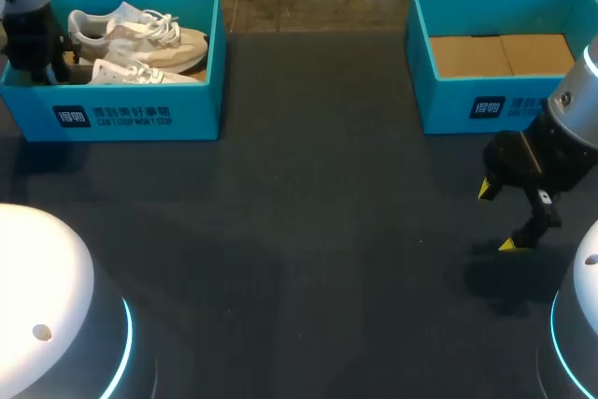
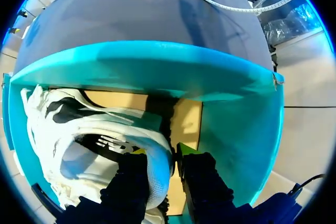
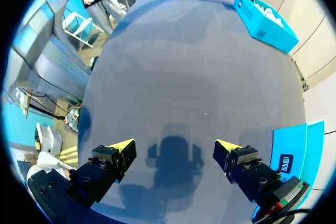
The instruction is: Take the shoe out of the shoebox, open the shoe tongue, remove and reinsert the insole, then place the shoe into the shoebox
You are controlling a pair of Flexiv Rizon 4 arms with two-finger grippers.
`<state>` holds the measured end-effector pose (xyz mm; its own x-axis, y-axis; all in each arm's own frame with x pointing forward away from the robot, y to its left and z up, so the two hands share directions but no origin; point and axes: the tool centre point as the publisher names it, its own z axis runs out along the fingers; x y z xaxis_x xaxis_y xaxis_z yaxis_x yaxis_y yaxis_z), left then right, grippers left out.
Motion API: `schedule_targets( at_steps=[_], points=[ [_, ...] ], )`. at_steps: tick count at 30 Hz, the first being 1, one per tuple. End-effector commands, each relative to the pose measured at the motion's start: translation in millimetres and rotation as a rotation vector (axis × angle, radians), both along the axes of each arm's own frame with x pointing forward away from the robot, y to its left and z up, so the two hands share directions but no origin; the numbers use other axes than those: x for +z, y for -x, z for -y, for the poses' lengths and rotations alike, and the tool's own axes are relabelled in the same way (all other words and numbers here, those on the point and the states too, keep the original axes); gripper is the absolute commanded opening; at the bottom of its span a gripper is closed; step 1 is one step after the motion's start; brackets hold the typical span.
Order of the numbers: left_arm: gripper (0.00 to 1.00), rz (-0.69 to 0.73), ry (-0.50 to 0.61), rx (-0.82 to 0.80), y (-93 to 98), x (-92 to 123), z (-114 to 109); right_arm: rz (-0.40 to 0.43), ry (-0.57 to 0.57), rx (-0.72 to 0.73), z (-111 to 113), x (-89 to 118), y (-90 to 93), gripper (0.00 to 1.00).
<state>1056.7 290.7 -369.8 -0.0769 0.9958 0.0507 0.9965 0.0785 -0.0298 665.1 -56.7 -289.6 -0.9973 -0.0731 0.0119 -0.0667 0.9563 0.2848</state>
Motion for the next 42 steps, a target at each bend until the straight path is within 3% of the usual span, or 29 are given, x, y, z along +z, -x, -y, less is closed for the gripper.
schedule_targets(
  at_steps=[1, 13, 25, 42],
  points=[
    [0.00, -0.001, -0.001, -0.002, 0.2, 0, 1, 0.001, 0.001, 0.000, 0, -1, 0.5, 1.00],
    [0.00, -0.019, -0.006, 0.065, -2.6, 12, -9, 0.001, 0.001, 0.000, 0, -1, 0.5, 1.00],
    [0.00, -0.026, -0.026, 0.160, -12.3, 40, -13, 0.001, 0.001, 0.000, 0, -1, 0.5, 1.00],
    [0.00, -0.069, -0.125, 0.288, -21.0, 47, -6, 0.001, 0.001, 0.000, 0, -1, 0.5, 1.00]
  ],
)
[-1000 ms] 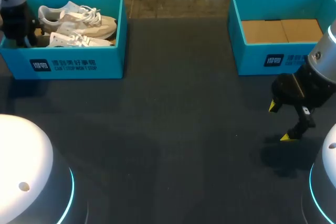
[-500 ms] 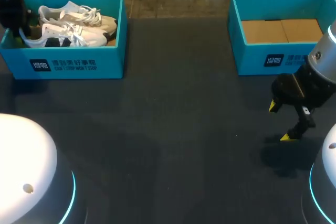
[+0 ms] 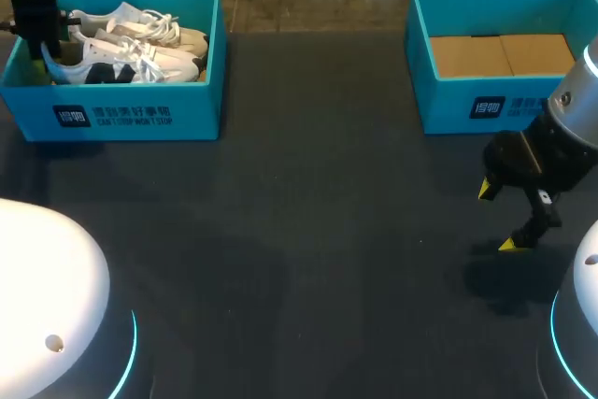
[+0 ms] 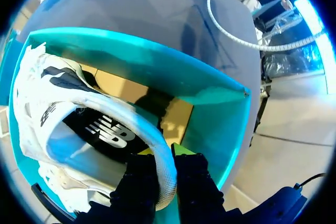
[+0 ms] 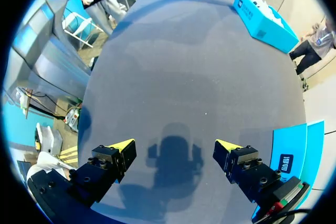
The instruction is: Take the shoe out of the shoebox, open the shoe tongue, remove and reinsert the insole, then place the shoe into the shoebox
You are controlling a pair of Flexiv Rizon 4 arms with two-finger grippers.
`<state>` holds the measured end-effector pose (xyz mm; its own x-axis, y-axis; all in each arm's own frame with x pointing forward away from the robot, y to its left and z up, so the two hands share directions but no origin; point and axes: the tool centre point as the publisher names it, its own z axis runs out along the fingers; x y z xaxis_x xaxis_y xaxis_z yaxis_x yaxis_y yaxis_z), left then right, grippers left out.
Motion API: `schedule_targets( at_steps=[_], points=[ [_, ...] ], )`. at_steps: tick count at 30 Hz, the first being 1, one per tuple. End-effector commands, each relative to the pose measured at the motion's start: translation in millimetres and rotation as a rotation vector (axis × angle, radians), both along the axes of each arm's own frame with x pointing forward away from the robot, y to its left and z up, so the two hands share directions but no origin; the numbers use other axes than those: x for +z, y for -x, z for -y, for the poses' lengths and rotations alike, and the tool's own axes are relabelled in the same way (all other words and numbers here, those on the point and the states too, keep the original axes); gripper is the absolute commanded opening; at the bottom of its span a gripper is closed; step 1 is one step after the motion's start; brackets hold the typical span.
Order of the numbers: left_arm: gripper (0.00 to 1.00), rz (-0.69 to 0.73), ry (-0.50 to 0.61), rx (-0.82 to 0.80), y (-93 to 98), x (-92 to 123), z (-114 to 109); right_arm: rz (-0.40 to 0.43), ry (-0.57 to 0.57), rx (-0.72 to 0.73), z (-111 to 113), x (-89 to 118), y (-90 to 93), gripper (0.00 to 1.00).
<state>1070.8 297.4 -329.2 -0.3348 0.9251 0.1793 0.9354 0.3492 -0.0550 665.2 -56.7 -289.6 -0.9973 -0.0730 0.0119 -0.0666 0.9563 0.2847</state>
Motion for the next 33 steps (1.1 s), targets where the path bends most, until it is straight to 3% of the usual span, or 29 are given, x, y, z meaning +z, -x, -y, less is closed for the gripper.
schedule_targets(
  at_steps=[1, 11, 20, 30, 33],
  points=[
    [0.00, -0.016, -0.002, 0.018, -6.8, 9, 1, 0.001, 0.001, 0.000, 0, -1, 0.5, 1.00],
    [0.00, 0.014, 0.013, 0.049, -4.1, 35, -8, 0.001, 0.001, 0.000, 0, -1, 0.5, 1.00],
    [0.00, 0.058, 0.012, 0.065, 5.1, 79, -10, 0.001, 0.001, 0.000, 0, -1, 0.5, 1.00],
    [0.00, 0.102, -0.018, 0.084, 42.3, 144, -7, 0.001, 0.001, 0.000, 0, -1, 0.5, 1.00],
    [0.00, 0.109, -0.023, 0.076, 55.1, 154, -4, 0.001, 0.001, 0.000, 0, -1, 0.5, 1.00]
  ],
)
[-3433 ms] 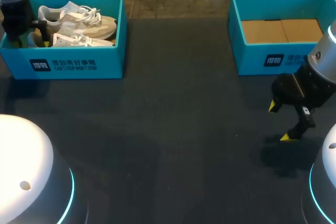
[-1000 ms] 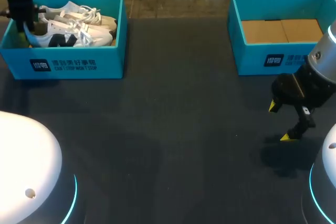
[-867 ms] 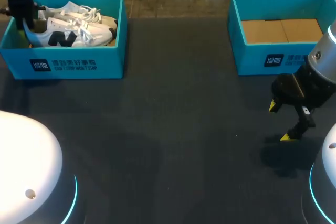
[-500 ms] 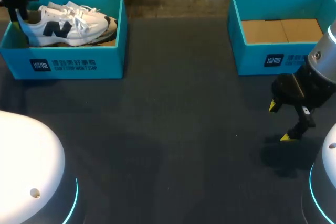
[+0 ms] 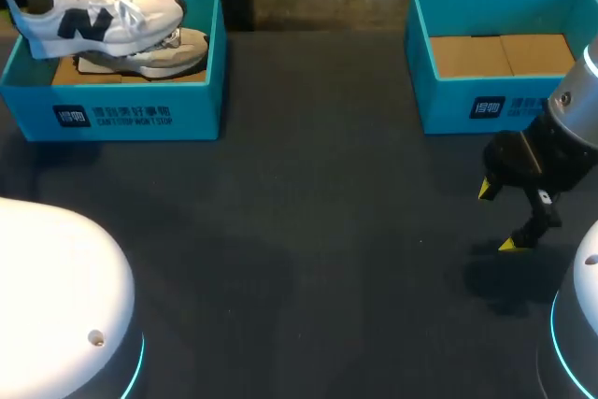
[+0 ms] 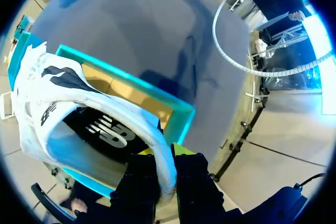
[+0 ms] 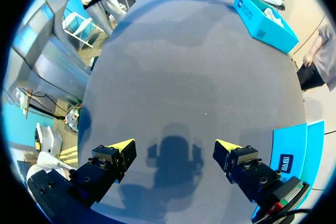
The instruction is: Take the shoe out of the shoebox, open the shoe tongue, remove and reinsert the insole, then place the shoe into the shoebox
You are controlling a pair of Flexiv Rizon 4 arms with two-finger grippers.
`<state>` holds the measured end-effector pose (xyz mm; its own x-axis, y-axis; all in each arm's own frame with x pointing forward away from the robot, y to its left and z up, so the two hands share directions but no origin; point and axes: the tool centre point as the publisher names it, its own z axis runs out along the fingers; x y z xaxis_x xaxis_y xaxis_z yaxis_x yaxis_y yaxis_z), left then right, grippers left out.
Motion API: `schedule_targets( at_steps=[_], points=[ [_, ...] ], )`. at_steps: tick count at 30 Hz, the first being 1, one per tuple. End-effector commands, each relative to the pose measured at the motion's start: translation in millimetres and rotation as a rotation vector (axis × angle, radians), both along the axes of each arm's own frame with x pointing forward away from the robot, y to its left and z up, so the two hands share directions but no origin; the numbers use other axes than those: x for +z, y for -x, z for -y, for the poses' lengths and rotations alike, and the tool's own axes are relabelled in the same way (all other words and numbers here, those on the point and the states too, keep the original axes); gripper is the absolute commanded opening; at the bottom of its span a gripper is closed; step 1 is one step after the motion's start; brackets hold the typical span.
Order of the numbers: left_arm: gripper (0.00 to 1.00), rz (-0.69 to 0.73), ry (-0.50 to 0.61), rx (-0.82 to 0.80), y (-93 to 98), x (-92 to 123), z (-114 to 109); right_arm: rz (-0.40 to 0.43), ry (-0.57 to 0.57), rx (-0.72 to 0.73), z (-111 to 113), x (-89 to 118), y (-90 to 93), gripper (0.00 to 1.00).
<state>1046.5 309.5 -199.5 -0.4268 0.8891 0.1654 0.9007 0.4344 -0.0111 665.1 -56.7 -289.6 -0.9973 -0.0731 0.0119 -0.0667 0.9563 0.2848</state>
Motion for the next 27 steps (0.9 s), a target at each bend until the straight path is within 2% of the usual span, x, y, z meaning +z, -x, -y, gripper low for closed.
schedule_targets(
  at_steps=[1, 6, 10, 24, 27],
  points=[
    [0.00, 0.071, -0.025, -0.023, 45.0, 33, 11, 0.001, 0.001, 0.000, 0, -1, 0.5, 1.00],
    [0.00, 0.076, -0.025, -0.043, 83.2, 44, 23, 0.001, 0.001, 0.000, 0, -1, 0.5, 1.00],
    [0.00, 0.047, -0.014, -0.048, 103.1, 47, 30, 0.001, 0.001, 0.000, 0, -1, 0.5, 1.00],
    [0.00, 0.047, -0.014, -0.048, 103.1, 47, 30, 0.001, 0.001, 0.000, 0, -1, 0.5, 1.00],
    [0.00, 0.039, -0.021, -0.042, 123.6, 44, 48, 0.001, 0.001, 0.000, 0, -1, 0.5, 1.00]
  ],
)
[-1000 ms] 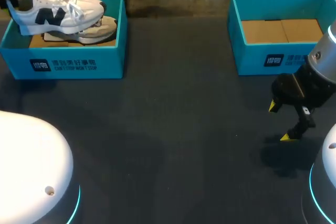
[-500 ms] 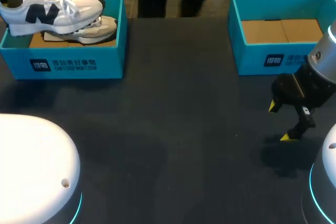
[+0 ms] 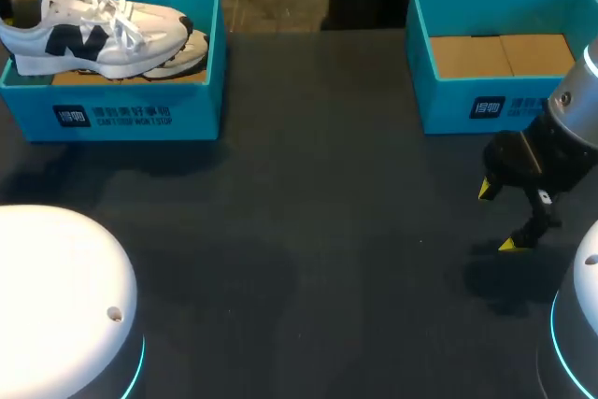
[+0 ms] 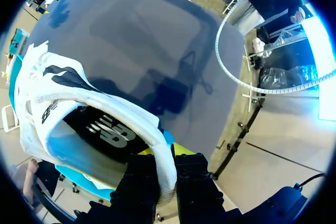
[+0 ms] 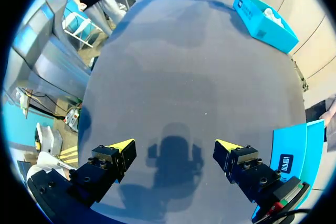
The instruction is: Take the shoe out of the shoebox, open the shoe tongue, remove and reinsert the insole, then place the shoe into the shoebox
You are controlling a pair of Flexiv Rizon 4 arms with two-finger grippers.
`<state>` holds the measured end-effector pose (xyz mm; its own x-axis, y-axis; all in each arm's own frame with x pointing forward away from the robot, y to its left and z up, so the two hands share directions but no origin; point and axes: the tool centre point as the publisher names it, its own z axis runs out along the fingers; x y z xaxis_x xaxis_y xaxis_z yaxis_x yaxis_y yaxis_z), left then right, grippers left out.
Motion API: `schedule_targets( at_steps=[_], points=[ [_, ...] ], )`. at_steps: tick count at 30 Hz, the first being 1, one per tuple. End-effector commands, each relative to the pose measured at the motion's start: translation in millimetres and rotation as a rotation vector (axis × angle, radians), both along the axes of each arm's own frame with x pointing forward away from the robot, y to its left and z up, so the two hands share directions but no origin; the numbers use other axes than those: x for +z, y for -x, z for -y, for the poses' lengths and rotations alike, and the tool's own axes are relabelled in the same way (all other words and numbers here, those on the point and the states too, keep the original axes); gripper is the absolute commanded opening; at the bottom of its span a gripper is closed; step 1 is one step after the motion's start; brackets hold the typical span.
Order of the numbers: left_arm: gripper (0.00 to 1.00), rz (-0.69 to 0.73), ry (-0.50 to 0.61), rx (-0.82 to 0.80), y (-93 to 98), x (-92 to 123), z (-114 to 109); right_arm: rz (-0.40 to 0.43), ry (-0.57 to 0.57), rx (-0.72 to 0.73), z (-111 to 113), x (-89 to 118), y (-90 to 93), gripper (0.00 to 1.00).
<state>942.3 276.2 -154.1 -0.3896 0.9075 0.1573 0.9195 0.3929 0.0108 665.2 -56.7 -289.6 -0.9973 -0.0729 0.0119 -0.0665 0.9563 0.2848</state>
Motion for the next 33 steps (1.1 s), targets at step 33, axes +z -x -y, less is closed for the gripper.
schedule_targets(
  at_steps=[33],
  points=[
    [0.00, -0.032, -0.043, 0.046, 135.6, -2, 108, 0.001, 0.002, 0.000, 0, -1, 0.5, 1.00]
  ],
)
